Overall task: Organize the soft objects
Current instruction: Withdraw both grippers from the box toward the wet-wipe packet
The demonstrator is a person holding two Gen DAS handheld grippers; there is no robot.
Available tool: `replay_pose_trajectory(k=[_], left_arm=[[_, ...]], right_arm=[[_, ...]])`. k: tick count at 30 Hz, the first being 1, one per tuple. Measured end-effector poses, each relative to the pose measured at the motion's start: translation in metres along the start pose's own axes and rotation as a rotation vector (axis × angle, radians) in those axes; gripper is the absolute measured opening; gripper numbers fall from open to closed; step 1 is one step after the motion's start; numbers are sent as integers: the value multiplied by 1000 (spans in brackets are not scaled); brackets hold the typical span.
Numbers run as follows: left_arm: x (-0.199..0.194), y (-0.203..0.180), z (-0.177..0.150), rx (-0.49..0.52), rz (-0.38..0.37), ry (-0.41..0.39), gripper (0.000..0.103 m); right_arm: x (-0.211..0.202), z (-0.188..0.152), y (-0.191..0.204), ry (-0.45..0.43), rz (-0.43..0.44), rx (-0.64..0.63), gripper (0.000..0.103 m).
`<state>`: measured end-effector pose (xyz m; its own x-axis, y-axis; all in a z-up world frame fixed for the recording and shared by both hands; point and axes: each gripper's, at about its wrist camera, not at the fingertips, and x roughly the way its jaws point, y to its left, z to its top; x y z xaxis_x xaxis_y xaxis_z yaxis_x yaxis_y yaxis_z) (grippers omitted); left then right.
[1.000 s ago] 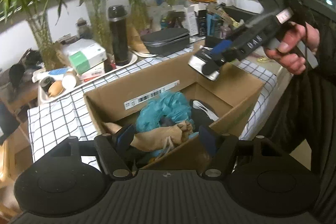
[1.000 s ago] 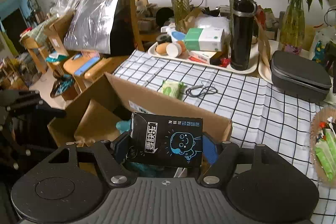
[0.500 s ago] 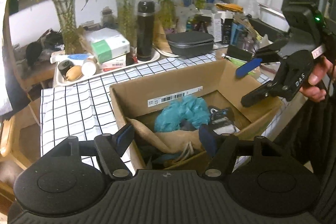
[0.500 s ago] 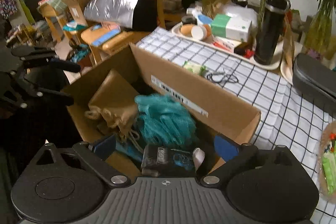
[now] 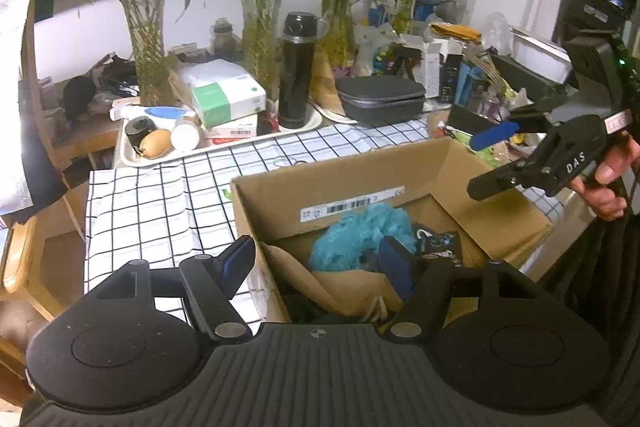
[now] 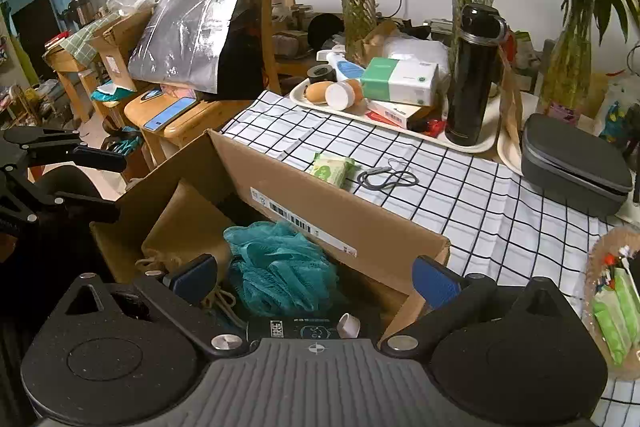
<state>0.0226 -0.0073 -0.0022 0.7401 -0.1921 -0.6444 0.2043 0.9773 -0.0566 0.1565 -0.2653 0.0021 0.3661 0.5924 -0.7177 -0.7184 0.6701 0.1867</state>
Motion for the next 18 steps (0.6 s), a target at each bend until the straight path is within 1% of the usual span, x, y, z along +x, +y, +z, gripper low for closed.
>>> replay_pose_trajectory(k=[12,18], left_arm=[[0,4,3,-19,25,-19,71],[0,7,4,-45,26,-38,79]], right_arm=[[0,1,-6,-20,-43,35,103],[-1,2,-7,-33,-46,43,103]])
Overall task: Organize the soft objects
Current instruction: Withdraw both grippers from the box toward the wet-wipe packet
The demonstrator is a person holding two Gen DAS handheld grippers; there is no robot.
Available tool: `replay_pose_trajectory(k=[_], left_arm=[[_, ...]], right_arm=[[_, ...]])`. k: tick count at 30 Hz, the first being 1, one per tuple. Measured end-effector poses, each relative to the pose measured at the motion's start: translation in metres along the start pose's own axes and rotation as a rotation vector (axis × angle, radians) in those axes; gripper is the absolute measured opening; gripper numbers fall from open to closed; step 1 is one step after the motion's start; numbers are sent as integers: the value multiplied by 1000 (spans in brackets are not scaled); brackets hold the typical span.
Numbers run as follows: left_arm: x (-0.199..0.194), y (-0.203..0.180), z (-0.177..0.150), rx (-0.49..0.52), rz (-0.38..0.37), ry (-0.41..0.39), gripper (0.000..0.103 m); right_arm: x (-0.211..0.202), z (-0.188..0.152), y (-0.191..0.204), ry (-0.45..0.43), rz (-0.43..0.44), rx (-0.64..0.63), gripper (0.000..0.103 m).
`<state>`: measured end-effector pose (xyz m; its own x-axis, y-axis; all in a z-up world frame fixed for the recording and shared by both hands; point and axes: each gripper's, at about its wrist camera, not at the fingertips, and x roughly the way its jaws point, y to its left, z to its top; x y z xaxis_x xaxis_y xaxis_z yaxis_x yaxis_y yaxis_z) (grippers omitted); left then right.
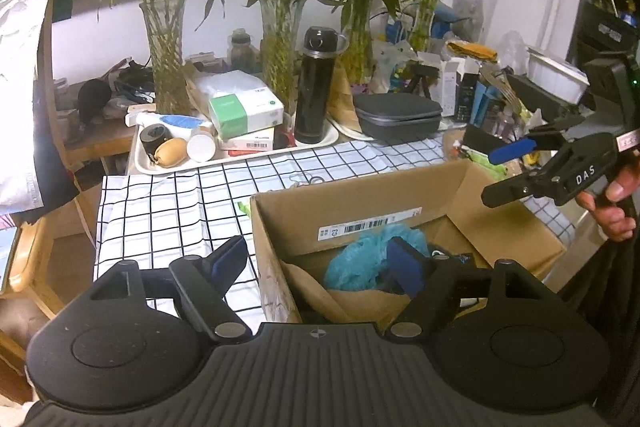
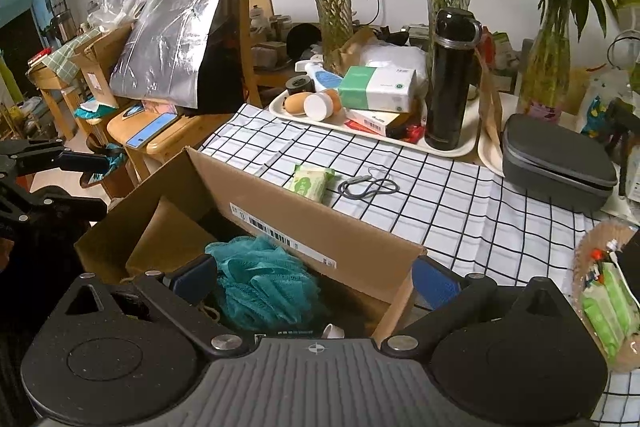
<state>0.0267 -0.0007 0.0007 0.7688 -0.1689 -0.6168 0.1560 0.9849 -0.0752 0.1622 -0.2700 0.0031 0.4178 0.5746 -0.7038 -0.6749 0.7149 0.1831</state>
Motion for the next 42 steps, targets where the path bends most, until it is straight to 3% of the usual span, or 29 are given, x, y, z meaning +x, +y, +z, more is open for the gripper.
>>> replay_pose_trajectory(k=[20,42], left_arm=[[8,10,12,13,3,-24,81],[48,46,35,-49,23,-47,81]], right_arm=[[4,4,-9,-19,-49,43,103],[27,22,-41,-41,-133,94,103]])
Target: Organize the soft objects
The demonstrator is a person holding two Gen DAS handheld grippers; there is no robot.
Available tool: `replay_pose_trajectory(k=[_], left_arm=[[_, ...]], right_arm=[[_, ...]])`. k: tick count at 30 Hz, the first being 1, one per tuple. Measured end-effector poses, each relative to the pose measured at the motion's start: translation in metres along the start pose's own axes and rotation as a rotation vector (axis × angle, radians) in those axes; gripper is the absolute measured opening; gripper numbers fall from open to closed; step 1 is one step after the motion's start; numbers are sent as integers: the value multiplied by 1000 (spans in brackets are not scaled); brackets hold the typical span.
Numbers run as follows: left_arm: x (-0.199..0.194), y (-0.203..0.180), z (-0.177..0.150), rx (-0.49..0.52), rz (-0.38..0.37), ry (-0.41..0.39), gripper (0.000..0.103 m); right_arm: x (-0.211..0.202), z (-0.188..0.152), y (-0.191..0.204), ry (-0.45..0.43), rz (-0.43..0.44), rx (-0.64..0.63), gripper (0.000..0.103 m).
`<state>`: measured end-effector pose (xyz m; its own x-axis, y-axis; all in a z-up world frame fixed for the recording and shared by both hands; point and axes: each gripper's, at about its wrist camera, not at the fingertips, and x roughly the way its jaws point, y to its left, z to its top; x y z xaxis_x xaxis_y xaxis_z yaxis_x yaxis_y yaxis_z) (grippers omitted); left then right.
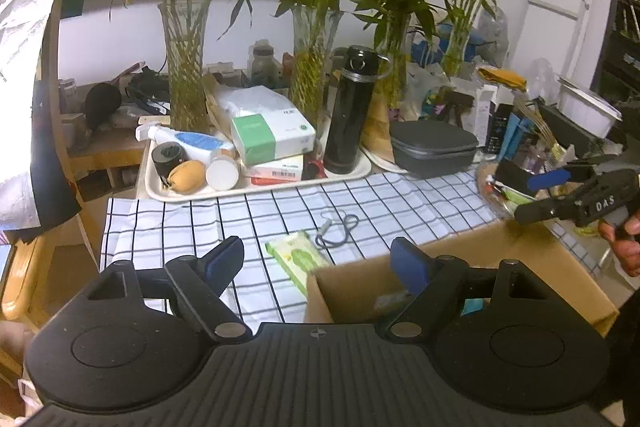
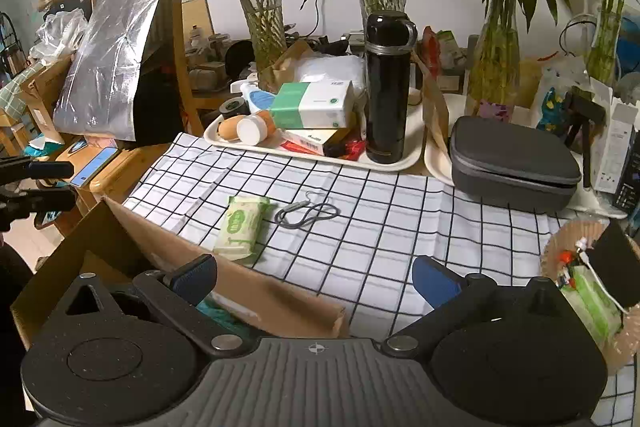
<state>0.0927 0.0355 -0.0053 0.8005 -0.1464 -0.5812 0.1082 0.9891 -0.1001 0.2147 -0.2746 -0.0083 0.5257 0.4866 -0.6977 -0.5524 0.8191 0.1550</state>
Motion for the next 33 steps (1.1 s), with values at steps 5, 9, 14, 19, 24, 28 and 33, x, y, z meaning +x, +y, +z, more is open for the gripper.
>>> replay_pose_trajectory(k=[5,9,14,19,24,28,33], left_arm=[[15,6,5,17,30,-21,81],[29,12,10,20,36,-24,81],[49,23,16,-21,24,-20,81],[65,36,20,-52,30,-22,81],[80,45,23,-79,38,-11,81],[88,48,25,-79,55,-1,81],[98,47,23,-49,69,30,81]], right_arm=[[11,1,-6,20,-50,-23,103],[16,2,-9,24,-55,-27,103],[19,6,-11,-2,-44,-28,103],[27,10,-20,-6,-37,6,103],[41,15,-30,6,-41,17,103],[56,18,-36,14,-44,4,103],[73,22,-41,24,-25,-36,103]])
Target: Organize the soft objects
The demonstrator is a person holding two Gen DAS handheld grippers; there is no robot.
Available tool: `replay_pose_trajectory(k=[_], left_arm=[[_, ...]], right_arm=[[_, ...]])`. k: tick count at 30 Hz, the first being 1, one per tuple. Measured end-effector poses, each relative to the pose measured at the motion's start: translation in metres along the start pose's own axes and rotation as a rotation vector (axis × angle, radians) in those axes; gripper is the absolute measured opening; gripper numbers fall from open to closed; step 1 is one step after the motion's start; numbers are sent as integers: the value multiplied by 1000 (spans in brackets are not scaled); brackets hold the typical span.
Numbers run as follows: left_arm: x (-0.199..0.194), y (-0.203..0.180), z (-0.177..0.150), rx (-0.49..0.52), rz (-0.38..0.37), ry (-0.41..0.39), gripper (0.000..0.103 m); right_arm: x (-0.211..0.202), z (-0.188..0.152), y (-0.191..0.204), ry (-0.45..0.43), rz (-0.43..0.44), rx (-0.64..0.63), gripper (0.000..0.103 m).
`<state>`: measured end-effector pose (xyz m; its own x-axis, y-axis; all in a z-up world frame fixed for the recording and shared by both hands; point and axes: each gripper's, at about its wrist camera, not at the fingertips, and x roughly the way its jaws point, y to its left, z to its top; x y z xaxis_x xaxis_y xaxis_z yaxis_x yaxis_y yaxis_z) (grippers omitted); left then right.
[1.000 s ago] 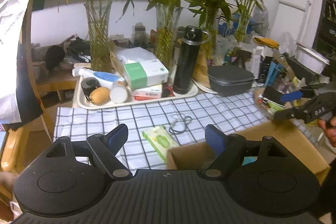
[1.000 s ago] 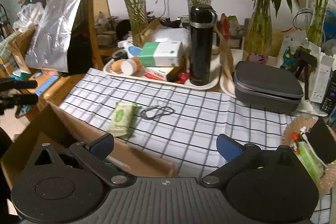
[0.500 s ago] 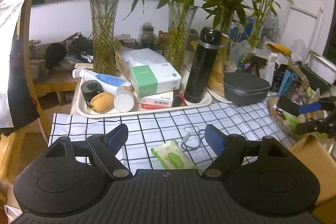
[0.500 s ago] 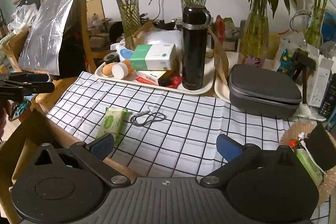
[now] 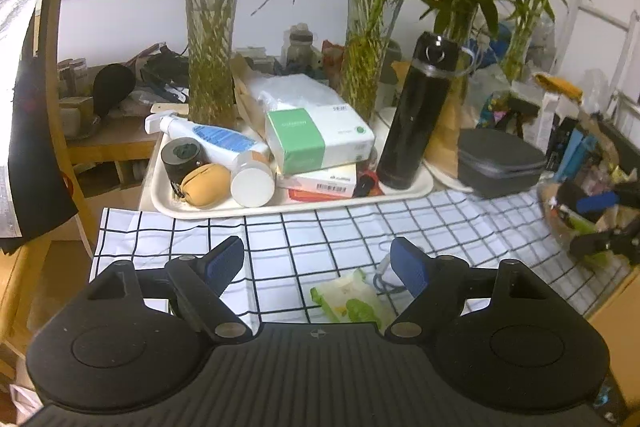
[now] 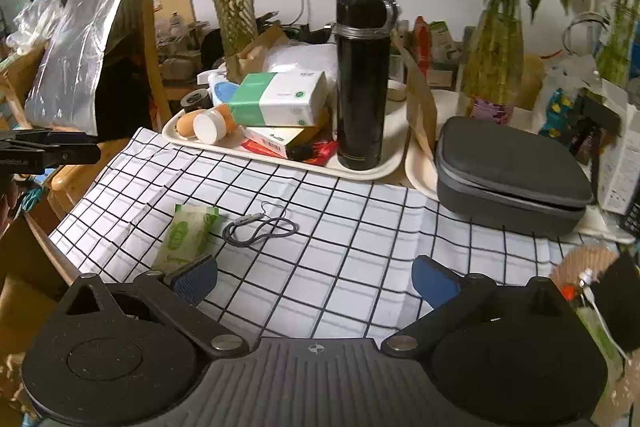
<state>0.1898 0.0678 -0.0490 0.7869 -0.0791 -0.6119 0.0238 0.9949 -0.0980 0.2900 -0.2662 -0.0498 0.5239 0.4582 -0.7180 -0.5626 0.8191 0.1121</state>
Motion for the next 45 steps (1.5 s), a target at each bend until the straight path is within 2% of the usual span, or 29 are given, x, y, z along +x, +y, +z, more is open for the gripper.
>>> replay_pose_trajectory(k=[3,8,15,20,28,35,39,43,45], left_arm=[[3,-3,-1,22,3,13,81],[4,-2,2,0,-17,26,81],[11,-2,4,-11,6,57,81],[14,2,6,-37,9,77,81],[19,2,4,-35,17,107,81],[22,5,4,-50,25,127,81],[24,5,4,-56,18,142,81],[28,3,3,-41,23,160,81],[30,4,3,-47,21,171,81]], right_arm=[[10,3,-5,8,17,-16,102],[30,6,-13,31,33,-27,102],[57,5,-11,74,80,-79,95],[77,5,-5,101,149,-124,88],[109,9,2,143,252,-200,86],[127,10,18,136,283,-328,84],[137,11,27,117,308,-392,78],[145,14,38,98,347,-437,76],[151,15,44,101,368,-464,70]])
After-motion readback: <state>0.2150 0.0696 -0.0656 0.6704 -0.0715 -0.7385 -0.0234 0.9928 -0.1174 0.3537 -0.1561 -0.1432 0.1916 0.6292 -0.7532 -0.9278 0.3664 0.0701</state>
